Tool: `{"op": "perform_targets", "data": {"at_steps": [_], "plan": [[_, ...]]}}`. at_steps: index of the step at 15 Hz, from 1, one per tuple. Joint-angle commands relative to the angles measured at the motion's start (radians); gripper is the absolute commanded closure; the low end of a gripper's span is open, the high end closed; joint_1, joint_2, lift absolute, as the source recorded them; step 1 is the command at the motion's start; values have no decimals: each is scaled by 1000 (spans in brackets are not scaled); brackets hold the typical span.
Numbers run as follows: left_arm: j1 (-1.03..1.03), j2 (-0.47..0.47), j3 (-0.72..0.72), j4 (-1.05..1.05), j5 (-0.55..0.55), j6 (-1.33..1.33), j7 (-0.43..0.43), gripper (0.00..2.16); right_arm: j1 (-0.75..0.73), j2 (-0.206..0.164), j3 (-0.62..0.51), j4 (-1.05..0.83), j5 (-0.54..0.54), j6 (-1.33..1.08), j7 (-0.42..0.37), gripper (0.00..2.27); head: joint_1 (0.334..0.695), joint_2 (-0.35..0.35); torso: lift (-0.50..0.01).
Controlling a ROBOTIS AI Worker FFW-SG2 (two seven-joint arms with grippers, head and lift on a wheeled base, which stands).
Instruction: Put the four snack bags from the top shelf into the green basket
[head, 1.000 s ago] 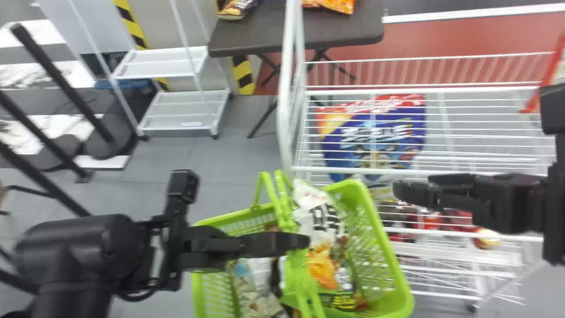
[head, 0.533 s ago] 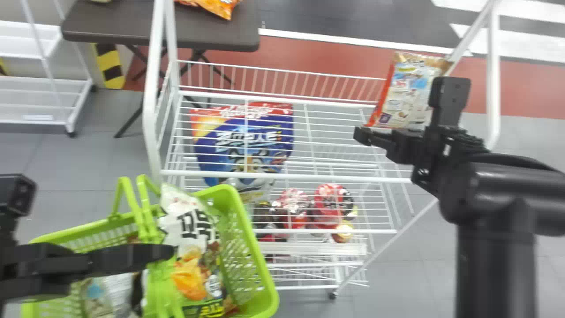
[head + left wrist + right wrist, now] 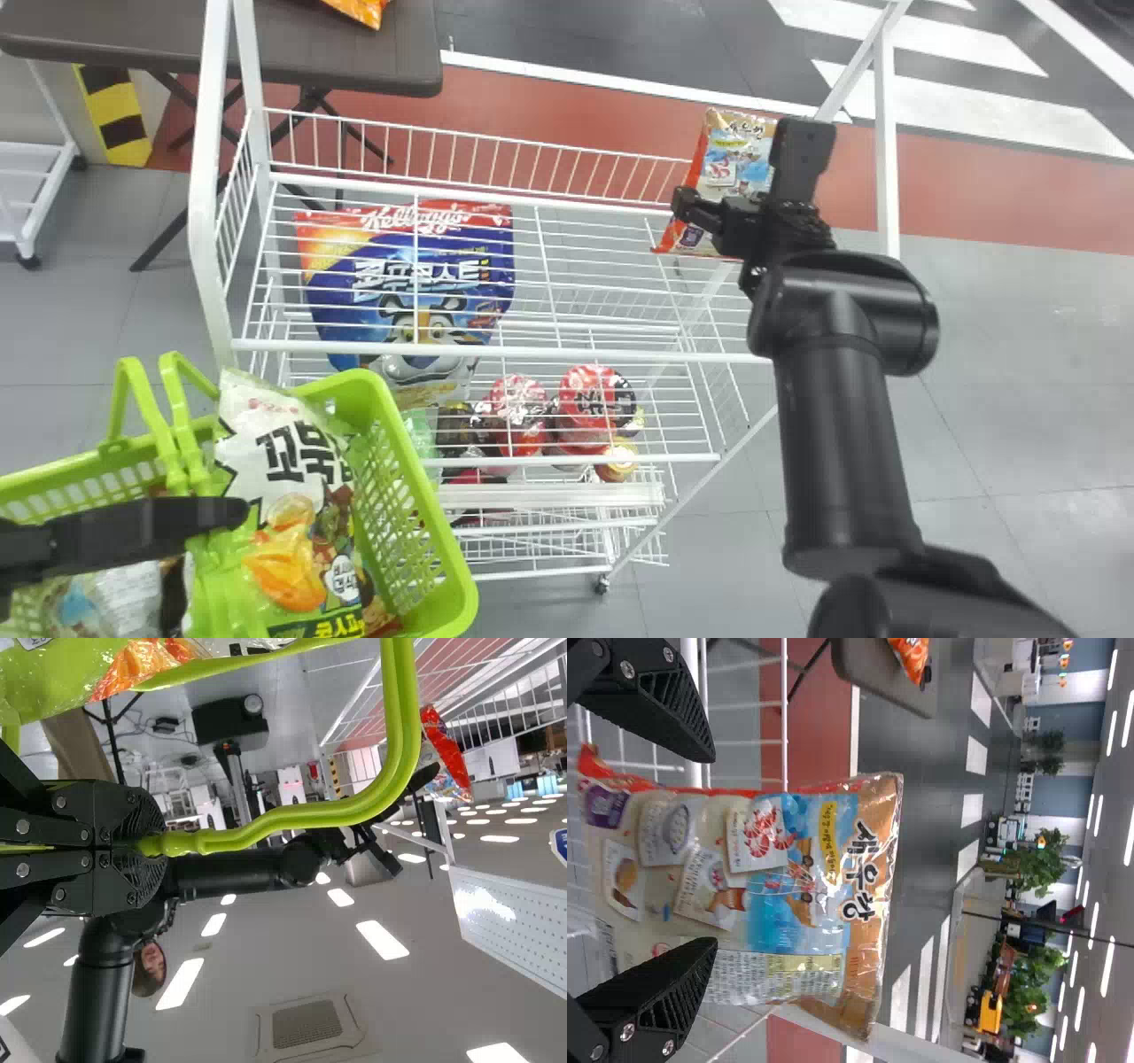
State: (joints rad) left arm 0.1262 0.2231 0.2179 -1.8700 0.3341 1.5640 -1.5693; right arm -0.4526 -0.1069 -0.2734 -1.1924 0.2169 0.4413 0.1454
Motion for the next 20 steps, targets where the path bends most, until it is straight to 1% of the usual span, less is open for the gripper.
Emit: {"op": "perform_targets", "data": {"at_steps": [1,2,3,4,5,6,7,9,12,13,15,16,19,20], "plan": [[7,1,6,0,3,7,-11,2148,-95,-16,6,178,52,-22,-27,87,695,-315,0],[10,2,8,0,3,7,-11,2148,-118,-16,20,232,62,-49,-47,90,695,-316,0],[12,2,8,0,3,7,-11,2148,-141,-17,28,267,67,-55,-66,178,695,-318,0],[12,4,9,0,6,7,-11,2148,-149,-19,34,270,79,-9,-66,728,695,-319,0],[12,4,12,2,8,7,-11,2148,-136,-17,37,260,75,-6,-72,1676,695,-316,0],[12,5,14,2,9,7,-11,2148,-118,-5,37,229,68,3,-152,2253,695,-315,0],[13,7,14,2,11,7,-11,2148,-100,-5,49,201,61,-9,-179,2253,695,-317,0],[15,9,14,2,13,7,-11,2148,-70,9,59,149,55,0,-213,2253,695,-329,0],[16,13,15,2,19,7,-11,2148,-28,15,62,71,42,27,-210,2253,695,-323,0],[16,13,17,2,20,7,-11,2148,3,15,62,19,13,55,-201,2253,695,-321,0],[20,15,18,2,20,7,-11,2148,107,13,69,-205,-68,181,-178,2253,695,-319,0],[20,15,20,3,20,7,-11,2148,169,15,80,-348,-114,294,-158,2253,695,-319,0],[18,15,18,5,20,7,-11,2148,324,15,106,-737,-226,598,-138,2253,695,-304,0],[18,15,15,5,20,7,-11,2148,370,13,117,-860,-258,699,-127,2253,695,-287,0]]}}
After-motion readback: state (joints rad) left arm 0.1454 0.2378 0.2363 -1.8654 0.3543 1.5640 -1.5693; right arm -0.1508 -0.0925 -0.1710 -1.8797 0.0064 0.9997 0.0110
